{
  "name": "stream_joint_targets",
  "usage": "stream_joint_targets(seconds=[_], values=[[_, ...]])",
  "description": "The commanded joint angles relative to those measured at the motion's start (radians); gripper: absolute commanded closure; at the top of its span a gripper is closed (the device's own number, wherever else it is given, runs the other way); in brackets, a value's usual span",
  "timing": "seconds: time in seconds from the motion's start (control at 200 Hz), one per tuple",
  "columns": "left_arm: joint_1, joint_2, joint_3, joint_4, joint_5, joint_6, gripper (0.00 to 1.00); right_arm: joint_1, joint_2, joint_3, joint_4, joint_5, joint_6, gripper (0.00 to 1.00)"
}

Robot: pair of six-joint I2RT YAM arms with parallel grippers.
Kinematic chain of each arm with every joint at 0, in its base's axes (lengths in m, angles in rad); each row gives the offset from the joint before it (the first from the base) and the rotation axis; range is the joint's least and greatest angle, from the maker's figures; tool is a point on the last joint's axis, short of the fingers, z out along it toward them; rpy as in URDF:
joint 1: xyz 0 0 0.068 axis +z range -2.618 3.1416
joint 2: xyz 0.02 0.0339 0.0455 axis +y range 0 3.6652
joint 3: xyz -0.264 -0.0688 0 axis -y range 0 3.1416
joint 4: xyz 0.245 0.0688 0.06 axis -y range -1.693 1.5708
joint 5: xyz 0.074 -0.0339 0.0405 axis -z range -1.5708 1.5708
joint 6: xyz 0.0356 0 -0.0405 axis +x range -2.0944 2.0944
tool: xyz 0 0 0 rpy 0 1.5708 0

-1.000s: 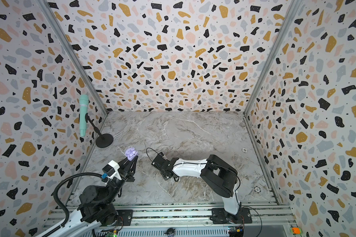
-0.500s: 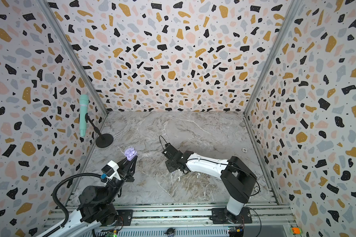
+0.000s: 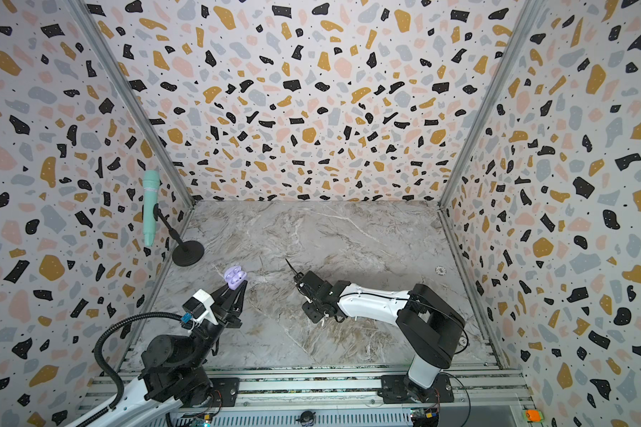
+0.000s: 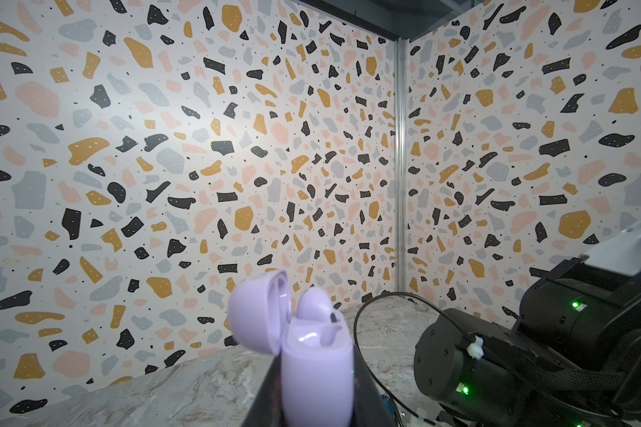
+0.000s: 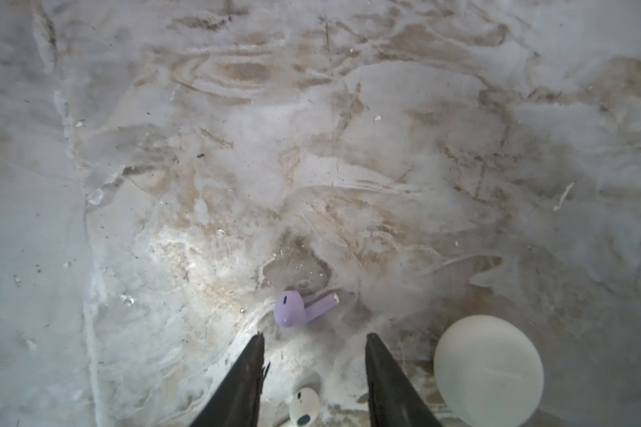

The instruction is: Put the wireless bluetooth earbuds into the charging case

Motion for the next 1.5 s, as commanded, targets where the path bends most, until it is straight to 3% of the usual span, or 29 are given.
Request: stream_joint_targets(seconds=[0.0, 0.445, 0.816, 1.161, 1.361, 1.496], values=[[-0.007, -0.003, -0.005, 0.031, 0.001, 0.016, 1.00, 0.044, 0.044, 0.032, 0.005, 0.053, -0.040, 0.54], [-0.006, -0.005, -0.007, 0.032, 0.002, 0.016, 1.00, 0.062, 0.111, 0.056, -0.009, 0.147, -0.037, 0.63], [-0.006, -0.002, -0.007, 0.033, 0.002, 0.016, 1.00, 0.063, 0.138, 0.077, -0.012, 0.145, -0.016, 0.71], [-0.006, -0.004, -0.007, 0.033, 0.006, 0.016, 1.00, 0.052, 0.135, 0.133, -0.047, -0.003, 0.100, 0.72], [-0.006, -0.008, -0.007, 0.033, 0.008, 0.017, 1.00, -0.034, 0.053, 0.102, -0.014, -0.190, 0.176, 0.69], [-0.005, -0.010, -0.006, 0.033, 0.009, 0.019, 1.00, -0.071, 0.016, 0.073, 0.010, -0.216, 0.159, 0.67]])
